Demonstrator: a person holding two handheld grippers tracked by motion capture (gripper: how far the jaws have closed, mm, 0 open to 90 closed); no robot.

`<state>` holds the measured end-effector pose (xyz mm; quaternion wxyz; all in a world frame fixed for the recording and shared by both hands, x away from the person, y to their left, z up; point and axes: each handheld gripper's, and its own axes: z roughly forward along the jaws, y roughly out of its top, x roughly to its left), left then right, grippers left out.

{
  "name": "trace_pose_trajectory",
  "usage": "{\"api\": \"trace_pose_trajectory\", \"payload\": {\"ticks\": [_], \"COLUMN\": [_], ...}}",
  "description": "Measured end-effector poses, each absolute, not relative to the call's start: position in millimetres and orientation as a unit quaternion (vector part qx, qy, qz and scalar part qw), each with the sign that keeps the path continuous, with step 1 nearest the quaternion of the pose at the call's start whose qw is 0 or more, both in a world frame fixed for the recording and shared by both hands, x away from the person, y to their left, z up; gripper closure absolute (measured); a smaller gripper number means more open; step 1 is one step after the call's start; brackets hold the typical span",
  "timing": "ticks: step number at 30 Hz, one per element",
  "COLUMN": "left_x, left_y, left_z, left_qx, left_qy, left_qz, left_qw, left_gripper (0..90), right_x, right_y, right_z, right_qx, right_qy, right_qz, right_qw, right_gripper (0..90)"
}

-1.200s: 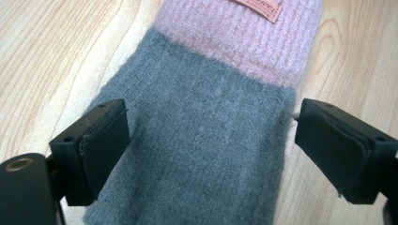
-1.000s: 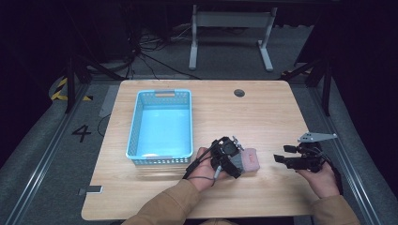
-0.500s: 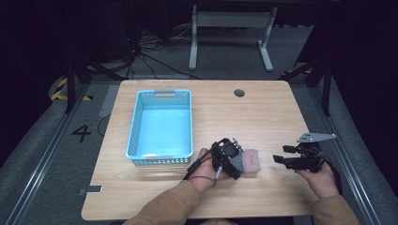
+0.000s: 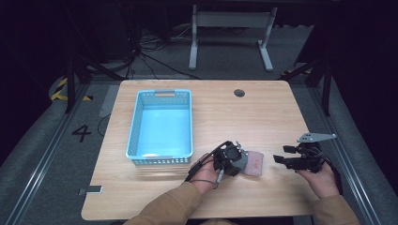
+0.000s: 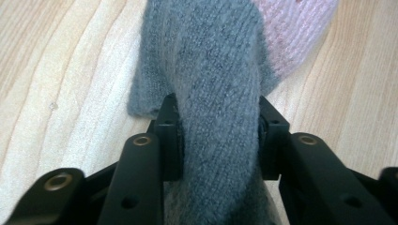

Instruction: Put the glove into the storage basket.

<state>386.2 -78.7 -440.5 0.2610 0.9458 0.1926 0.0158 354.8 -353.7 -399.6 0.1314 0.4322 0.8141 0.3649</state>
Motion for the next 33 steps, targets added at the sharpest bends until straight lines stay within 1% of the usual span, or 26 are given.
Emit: {"api": "trace_pose_trajectory", "payload": {"ticks": [4,16,23,33], "left_x": [387,384,385,387], "left_y": [-75,-51,-28,-2], "left_z": [-435,-404,-383,-363], "left_qx": [0.944,0.933,0.926,0.917], "left_qy": [0.186,0.181,0.184,0.192], "left_qz": [0.012,0.0,0.008,0.017], "left_qw": [0.274,0.312,0.329,0.35], "left_gripper": [65.5,65.5,65.5,65.2], "right_x": [355,362,367,371], "right_y": [-354,-348,-344,-340], "right_z": [-400,-400,-399,-401], "right_qx": [0.433,0.424,0.413,0.407], "right_qy": [0.814,0.816,0.82,0.823], "right_qz": [0.366,0.372,0.379,0.381], "right_qw": [0.13,0.122,0.117,0.106], "right_gripper": [34.9,37.4,40.8,40.9]}}
